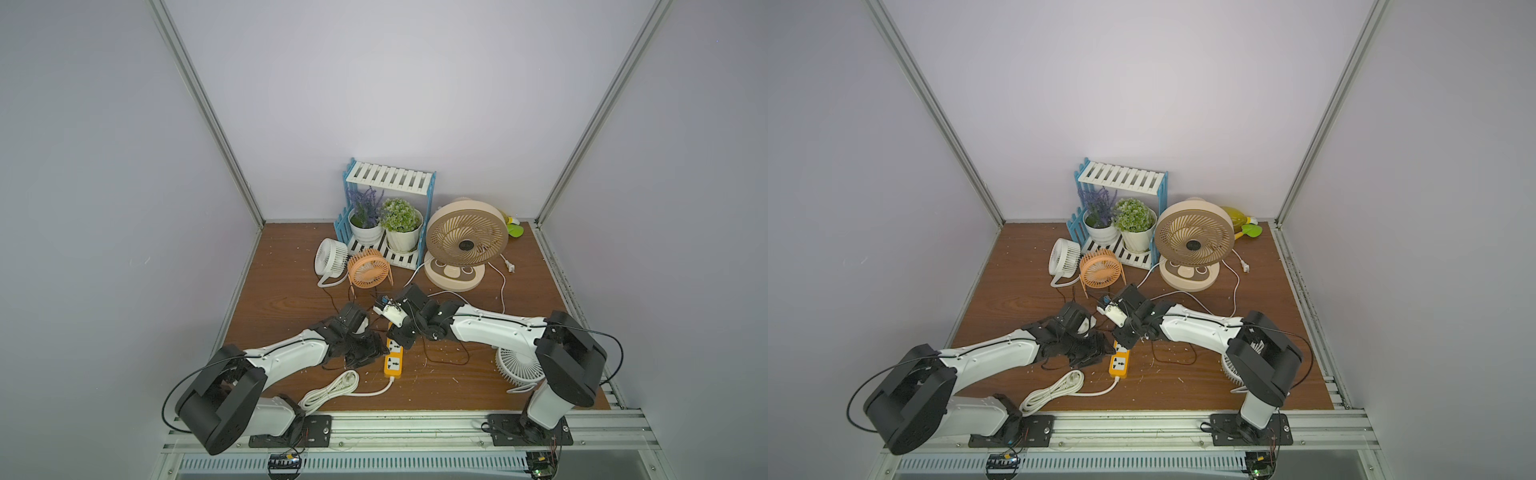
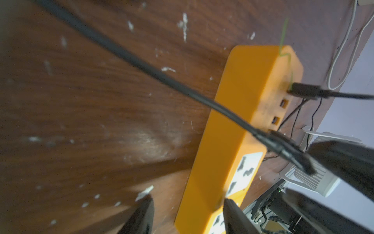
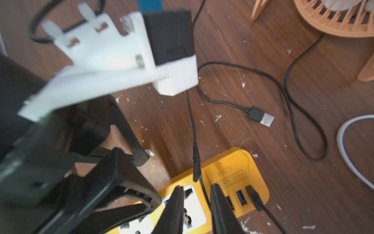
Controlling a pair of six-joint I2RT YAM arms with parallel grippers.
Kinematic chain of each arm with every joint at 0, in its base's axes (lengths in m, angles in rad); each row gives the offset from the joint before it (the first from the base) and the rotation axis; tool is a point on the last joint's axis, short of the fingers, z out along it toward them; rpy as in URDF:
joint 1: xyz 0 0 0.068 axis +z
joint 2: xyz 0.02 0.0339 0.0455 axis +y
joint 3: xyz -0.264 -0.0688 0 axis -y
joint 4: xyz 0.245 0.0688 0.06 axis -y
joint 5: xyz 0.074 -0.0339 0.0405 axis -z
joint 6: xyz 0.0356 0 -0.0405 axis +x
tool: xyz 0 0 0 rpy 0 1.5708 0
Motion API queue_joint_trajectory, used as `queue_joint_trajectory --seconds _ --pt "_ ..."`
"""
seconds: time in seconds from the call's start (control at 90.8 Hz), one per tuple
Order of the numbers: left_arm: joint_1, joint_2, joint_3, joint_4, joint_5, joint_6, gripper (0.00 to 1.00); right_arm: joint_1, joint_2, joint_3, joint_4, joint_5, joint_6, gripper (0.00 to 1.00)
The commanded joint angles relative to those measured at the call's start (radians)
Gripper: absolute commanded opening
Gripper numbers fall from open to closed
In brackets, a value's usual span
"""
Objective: Unplug the desk fan from the power strip
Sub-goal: Remove the plug from the socket.
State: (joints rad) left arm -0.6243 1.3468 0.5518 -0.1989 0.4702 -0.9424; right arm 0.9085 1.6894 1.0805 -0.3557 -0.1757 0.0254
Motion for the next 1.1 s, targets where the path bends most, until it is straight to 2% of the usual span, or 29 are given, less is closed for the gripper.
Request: queue_joint_trajectory --seconds 0.0,0.22,0.385,0.451,0.561,0.66,1.09 --pt "-0.014 0.022 0.003 -0.068 -0.021 0.005 0.59 0.004 0.012 0.024 -0.018 0.002 -0.017 0.23" --pt "-0.015 0.025 0.001 -0.066 -0.021 0.002 0.59 0.004 0.005 0.022 -0.002 0.027 -0.022 0.11" --pt "-0.017 0.02 0.001 -0.067 -0.02 0.001 0.59 0.004 0.001 0.025 0.003 0.048 -0.03 0.08" --pt "-0.017 0.02 -0.001 -0.066 -0.02 0.001 0.59 0.004 0.001 0.028 -0.001 0.05 -0.033 0.13" --pt "-0.019 0.019 -0.002 -0.067 -0.021 -0.002 0.59 0.005 0.006 0.032 -0.016 0.05 -0.04 0.38" --pt "-0.018 0.018 -0.003 -0.066 -0.023 -0.004 0.59 0.009 0.011 0.026 -0.021 0.055 -0.054 0.4" --pt "-0.018 0.018 -0.001 -0.064 -0.024 -0.008 0.59 0.01 0.015 0.017 0.004 0.084 -0.062 0.12"
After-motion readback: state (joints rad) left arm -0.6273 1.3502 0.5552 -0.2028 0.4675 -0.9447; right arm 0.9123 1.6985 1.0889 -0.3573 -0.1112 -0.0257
